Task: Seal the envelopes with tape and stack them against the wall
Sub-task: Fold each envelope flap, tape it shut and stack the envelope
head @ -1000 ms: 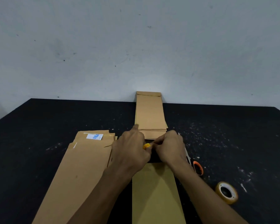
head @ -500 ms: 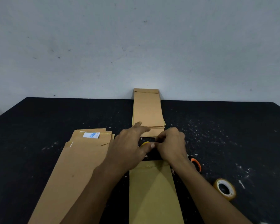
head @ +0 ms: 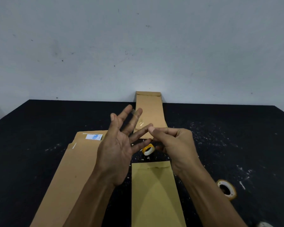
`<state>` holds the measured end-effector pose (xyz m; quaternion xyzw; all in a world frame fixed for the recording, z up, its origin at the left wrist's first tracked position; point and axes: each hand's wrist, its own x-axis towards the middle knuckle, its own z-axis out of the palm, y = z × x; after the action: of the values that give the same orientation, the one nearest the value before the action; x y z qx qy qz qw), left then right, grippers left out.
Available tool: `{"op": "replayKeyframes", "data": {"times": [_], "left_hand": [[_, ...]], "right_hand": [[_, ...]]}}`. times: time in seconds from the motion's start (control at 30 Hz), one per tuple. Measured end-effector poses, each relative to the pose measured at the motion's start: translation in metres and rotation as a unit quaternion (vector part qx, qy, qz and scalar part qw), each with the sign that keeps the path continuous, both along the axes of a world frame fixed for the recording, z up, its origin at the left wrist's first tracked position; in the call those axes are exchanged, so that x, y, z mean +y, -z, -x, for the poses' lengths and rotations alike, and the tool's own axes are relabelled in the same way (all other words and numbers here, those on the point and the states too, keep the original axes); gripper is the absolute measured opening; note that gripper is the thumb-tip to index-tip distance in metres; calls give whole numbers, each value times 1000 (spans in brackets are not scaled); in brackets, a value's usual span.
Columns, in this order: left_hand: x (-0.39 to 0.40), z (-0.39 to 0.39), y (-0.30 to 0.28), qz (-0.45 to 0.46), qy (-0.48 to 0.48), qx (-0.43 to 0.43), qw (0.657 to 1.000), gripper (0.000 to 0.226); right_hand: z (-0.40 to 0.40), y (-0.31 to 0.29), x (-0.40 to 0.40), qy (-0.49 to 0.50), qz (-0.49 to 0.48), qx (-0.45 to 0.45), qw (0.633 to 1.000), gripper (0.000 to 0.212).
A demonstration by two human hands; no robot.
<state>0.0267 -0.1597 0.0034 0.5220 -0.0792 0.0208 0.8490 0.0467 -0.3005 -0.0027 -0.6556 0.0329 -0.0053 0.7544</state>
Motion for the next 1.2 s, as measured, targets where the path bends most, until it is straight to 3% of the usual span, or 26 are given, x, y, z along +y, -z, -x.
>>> {"op": "replayKeyframes", "data": {"times": [0.3, 0.6, 0.7, 0.8, 0.93, 1.07, 1.2], "left_hand": [[-4, 4, 4, -95, -4, -28, 995, 54], [0, 7, 11, -131, 26, -38, 990, 76], [-2, 7, 13, -191, -15, -43, 981, 54], [0, 10, 14, -269, -43, -45, 961, 39], [3, 13, 27, -352, -58, -50, 933, 50], [7, 15, 26, -314, -129, -22, 940, 44], [7, 16, 6, -160, -85, 95, 979, 39]], "right_hand": [[4, 0, 6, 49, 27, -21, 998, 6], [8, -3, 4, 70, 120, -74, 988, 15], [9, -8, 3, 61, 84, -58, 993, 13], [12, -20, -7, 12, -51, -17, 998, 14], [16, -33, -18, -93, -184, -3, 978, 19], [19, -35, -26, -118, -182, -27, 976, 21], [18, -25, -33, -150, -151, -39, 976, 11]]}}
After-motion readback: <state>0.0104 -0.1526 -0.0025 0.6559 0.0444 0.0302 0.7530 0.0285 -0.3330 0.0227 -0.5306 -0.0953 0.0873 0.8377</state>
